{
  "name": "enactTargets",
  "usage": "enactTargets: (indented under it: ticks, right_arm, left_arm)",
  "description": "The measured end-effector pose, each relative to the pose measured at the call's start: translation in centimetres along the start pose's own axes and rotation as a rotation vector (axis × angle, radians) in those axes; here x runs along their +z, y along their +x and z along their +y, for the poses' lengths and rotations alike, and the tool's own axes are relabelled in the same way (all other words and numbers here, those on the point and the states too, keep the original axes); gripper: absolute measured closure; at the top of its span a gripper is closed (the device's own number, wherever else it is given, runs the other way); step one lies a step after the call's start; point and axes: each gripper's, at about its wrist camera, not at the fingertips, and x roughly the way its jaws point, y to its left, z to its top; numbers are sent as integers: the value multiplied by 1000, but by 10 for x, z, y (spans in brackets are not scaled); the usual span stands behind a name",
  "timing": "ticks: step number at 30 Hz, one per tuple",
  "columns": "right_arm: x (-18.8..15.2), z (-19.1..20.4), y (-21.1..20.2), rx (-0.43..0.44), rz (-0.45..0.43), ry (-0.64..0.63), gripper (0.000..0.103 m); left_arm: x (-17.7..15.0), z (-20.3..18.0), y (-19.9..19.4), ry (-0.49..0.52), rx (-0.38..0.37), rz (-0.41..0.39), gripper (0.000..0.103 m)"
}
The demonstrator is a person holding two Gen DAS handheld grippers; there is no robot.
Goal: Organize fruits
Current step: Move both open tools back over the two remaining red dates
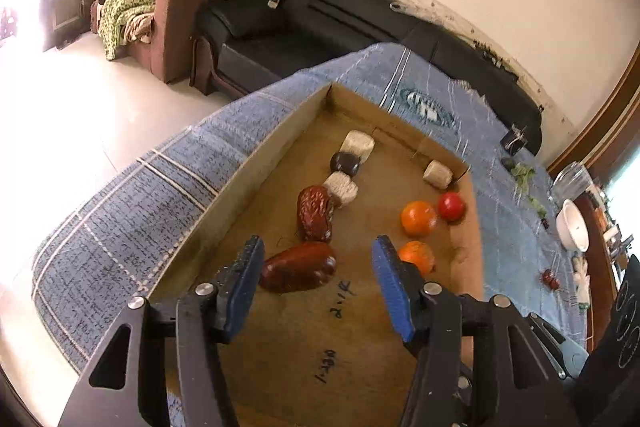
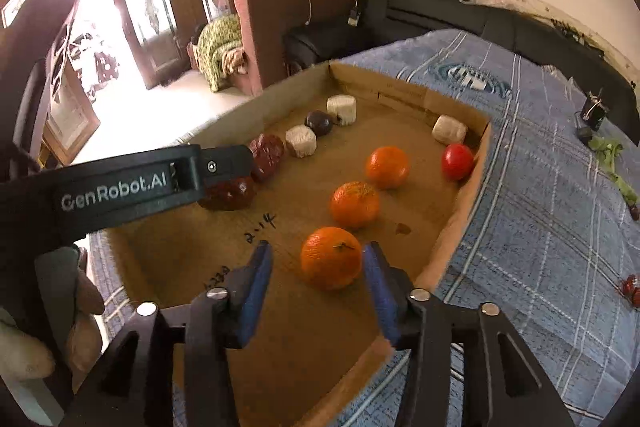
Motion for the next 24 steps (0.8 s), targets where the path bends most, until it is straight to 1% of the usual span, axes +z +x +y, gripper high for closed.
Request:
enactTargets:
  ticks: [2, 5, 7, 9, 10, 12, 14, 18, 20, 24]
  right_arm:
    - [-3, -4, -15, -1, -30, 20, 40]
    - [-11, -18, -39, -3, -79, 86, 34]
    - [-19, -31, -57, -28, -115, 140, 31]
    - [-31, -47, -72, -80, -143, 198, 27]
    - [-36, -53, -77, -101, -150, 221, 26]
    - [-45, -68, -87, -142, -157, 269, 26]
    - [-54, -82, -95, -179, -157, 314, 26]
    - [-69, -109, -107, -207, -163, 392, 25]
    - [-76, -116, -113, -212, -165, 412, 25]
    - [-89, -126, -122, -216, -173, 440, 25]
  left_arm:
    - [1, -4, -11, 5, 1, -27, 44]
    - [-1, -16, -29, 33, 41, -84, 38]
    - [-5, -32, -41, 78, 92, -140, 30]
    - [-12, -53, -53, 138, 130, -192, 13]
    - [-16, -64, -57, 171, 134, -209, 11]
    - [-23, -86, -62, 233, 121, -220, 11]
    - [-30, -103, -63, 282, 96, -214, 11]
    - [-48, -137, -58, 386, 87, -194, 11]
    - [-54, -148, -54, 419, 94, -185, 11]
    - [-59, -161, -49, 438, 86, -161, 11]
